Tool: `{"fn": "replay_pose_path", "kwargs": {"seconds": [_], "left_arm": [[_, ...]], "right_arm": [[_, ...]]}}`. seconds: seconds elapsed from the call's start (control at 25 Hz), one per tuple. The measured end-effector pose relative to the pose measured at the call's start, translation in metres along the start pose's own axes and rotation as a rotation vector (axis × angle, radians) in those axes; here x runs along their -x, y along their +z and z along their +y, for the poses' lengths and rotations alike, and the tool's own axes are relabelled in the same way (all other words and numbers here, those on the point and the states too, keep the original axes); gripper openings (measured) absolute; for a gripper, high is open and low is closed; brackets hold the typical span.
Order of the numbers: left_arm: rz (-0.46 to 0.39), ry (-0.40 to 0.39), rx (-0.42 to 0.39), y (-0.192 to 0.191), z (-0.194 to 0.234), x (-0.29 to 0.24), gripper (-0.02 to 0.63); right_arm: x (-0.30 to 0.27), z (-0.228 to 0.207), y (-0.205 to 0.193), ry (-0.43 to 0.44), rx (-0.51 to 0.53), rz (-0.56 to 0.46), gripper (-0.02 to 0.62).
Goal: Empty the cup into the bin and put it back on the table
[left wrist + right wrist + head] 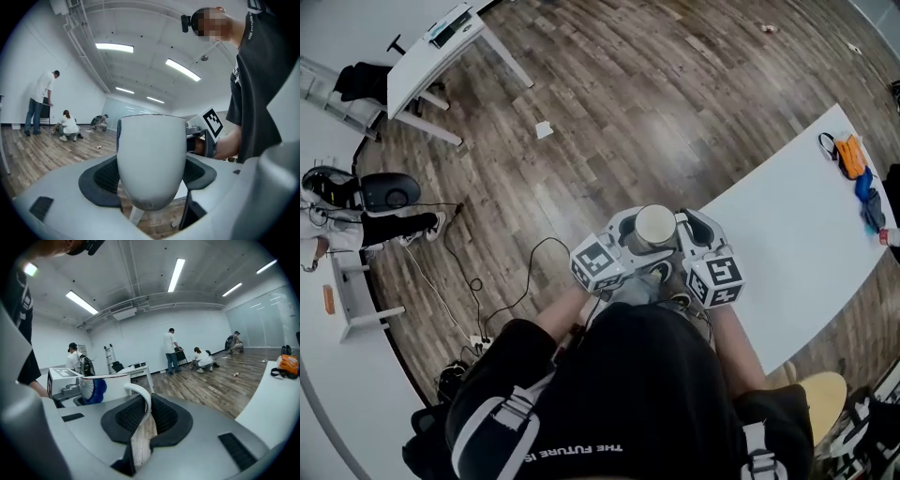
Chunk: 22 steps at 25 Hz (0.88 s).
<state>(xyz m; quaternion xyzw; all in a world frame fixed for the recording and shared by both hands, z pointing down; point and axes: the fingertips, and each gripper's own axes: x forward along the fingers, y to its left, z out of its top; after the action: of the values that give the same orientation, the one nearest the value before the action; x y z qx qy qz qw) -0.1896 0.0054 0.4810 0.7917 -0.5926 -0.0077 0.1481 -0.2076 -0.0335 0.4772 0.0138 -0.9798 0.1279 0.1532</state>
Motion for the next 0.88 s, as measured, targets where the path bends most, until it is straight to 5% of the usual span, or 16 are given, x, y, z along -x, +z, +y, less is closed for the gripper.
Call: {"fn": "replay_pose_path", "kwargs": {"seconds": [0.2,0.36,0.88], "left_arm": [[-0.016,0.141,0.108,-0.015,0.036,0.051,0.399],[0.018,0.198,0.208,-0.037,0.061,0.069,0.399],[0.150,0.163,0.692,-0.162,0.070,0.065,0.399]], "right_arm": [[-0.054,0.045,-0.009,0.149,0.055,0.073,0.049],[-0.088,0.056,-0.026,0.184,0.076,0.175,0.048],[-0.117,0.043,-0.166,0.154,-0.094,0.665,0.049]]}}
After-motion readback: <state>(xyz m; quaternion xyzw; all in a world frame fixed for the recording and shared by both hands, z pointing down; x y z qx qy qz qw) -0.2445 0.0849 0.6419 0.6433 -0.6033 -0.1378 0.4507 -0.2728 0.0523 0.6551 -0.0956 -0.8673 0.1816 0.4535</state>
